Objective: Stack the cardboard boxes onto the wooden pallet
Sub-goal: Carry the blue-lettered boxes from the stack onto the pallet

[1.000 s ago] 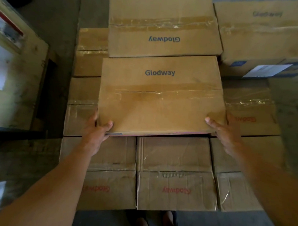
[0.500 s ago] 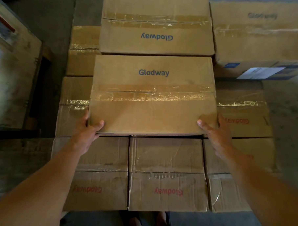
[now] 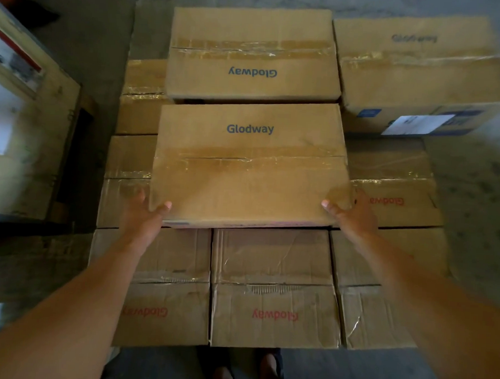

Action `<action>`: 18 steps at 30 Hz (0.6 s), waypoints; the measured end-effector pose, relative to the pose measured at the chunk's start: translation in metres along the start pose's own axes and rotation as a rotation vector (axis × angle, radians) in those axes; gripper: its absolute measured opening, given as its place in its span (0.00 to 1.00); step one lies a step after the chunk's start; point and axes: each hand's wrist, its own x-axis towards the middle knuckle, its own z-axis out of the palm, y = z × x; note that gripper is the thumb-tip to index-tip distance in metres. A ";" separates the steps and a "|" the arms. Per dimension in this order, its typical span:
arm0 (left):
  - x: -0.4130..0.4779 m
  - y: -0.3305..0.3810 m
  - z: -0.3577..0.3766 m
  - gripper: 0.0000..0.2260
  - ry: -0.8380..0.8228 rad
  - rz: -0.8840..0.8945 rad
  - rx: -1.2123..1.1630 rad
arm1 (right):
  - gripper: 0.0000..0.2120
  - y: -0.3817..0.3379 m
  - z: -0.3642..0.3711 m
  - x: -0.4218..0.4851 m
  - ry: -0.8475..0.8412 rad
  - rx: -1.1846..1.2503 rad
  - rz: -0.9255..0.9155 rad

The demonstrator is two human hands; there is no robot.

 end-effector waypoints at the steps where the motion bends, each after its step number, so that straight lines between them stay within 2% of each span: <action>1: -0.009 0.005 -0.002 0.34 0.054 0.031 0.068 | 0.33 -0.005 -0.005 -0.004 0.011 -0.042 0.004; 4: -0.040 0.027 -0.009 0.27 0.134 0.161 0.178 | 0.40 -0.019 -0.029 -0.022 0.020 -0.181 -0.021; 6: -0.058 0.042 -0.017 0.25 0.161 0.234 0.217 | 0.41 -0.027 -0.051 -0.041 0.018 -0.228 -0.060; 11: -0.123 0.098 -0.039 0.25 0.112 0.416 0.316 | 0.38 -0.033 -0.126 -0.115 0.108 -0.249 -0.075; 15: -0.209 0.141 -0.054 0.24 0.040 0.679 0.338 | 0.26 -0.028 -0.202 -0.202 0.274 -0.256 -0.141; 18: -0.283 0.171 -0.058 0.23 0.014 0.838 0.317 | 0.29 -0.018 -0.264 -0.278 0.387 -0.264 -0.117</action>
